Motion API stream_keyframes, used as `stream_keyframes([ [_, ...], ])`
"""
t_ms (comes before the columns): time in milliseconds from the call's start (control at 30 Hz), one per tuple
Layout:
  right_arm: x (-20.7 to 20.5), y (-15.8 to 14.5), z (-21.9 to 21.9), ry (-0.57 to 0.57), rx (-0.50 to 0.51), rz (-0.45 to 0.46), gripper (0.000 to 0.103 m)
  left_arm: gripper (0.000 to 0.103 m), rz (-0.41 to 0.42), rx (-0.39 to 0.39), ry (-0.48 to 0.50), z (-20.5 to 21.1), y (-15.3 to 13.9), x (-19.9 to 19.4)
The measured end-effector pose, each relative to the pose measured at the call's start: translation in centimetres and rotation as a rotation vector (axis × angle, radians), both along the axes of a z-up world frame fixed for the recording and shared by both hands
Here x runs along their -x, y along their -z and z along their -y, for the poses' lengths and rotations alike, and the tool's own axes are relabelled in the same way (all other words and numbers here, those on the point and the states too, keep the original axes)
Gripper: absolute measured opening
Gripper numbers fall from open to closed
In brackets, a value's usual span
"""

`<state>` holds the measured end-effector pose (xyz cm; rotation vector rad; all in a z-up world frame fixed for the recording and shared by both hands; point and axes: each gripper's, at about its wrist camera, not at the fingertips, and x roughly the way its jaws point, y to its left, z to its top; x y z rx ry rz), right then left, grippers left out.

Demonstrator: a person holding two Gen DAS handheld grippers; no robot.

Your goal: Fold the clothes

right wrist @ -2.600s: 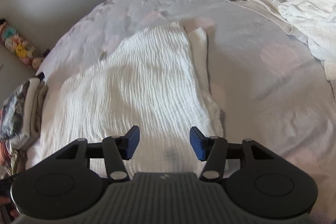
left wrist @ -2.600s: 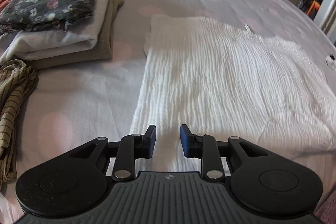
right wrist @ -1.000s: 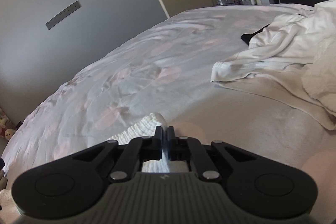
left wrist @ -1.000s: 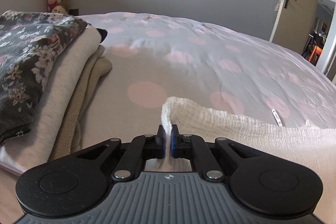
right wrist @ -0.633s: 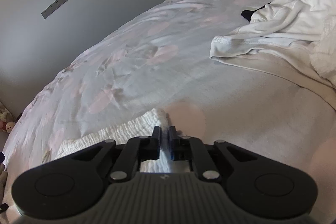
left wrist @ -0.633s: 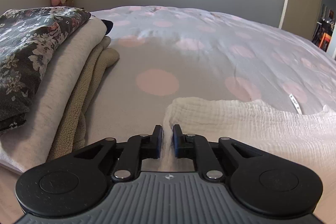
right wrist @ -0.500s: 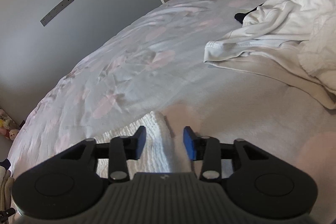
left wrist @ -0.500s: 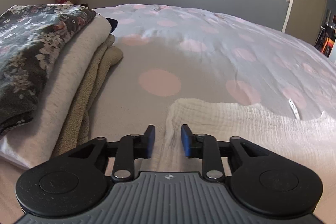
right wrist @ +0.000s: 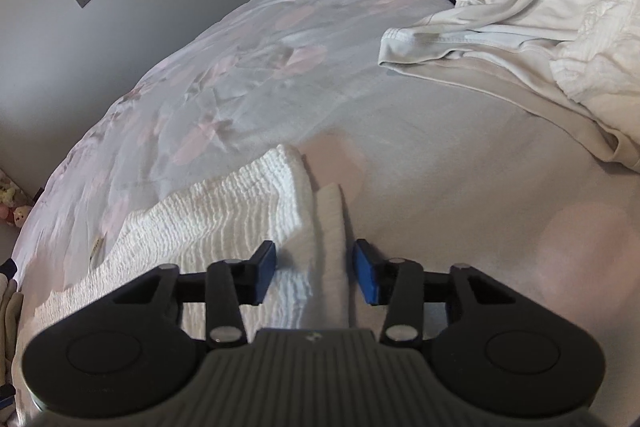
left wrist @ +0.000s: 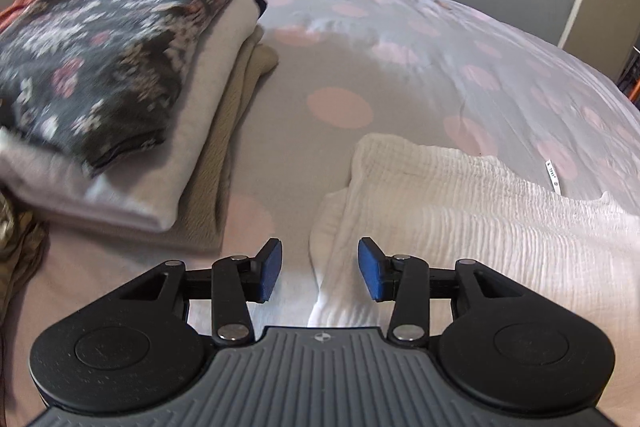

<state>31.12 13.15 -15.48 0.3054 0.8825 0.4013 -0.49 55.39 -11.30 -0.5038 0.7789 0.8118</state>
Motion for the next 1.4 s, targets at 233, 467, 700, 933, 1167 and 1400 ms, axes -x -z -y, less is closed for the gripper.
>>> stream_keyframes([
  [233,0.6,0.4,-1.7,-0.082,0.098,0.055,0.014,0.051,0.018,0.029,0.015,2.8,-1.1,1.4],
  [467,1.2,-0.3,-4.2,-0.156,0.280,0.119,0.010,0.065,0.026,0.028,0.089,5.7,-1.6,1.7],
  [700,2.4,-5.1,-4.9,-0.113,0.211,0.076,0.009,0.060,-0.062,-0.107,0.133,5.6,-1.6,0.6],
  [933,6.5,-11.5,-8.7,-0.202,0.088,0.098,0.009,0.060,0.034,-0.067,0.171,3.6,-2.9,1.6],
  [1167,10.1,-15.3,-15.4,-0.311,-0.012,0.107,0.009,0.055,0.123,-0.022,0.182,1.8,-3.5,2.6],
  [1400,13.6,-14.9,-22.5,-0.411,-0.063,0.107,0.009,0.032,0.209,0.031,0.190,-0.1,-3.2,3.5],
])
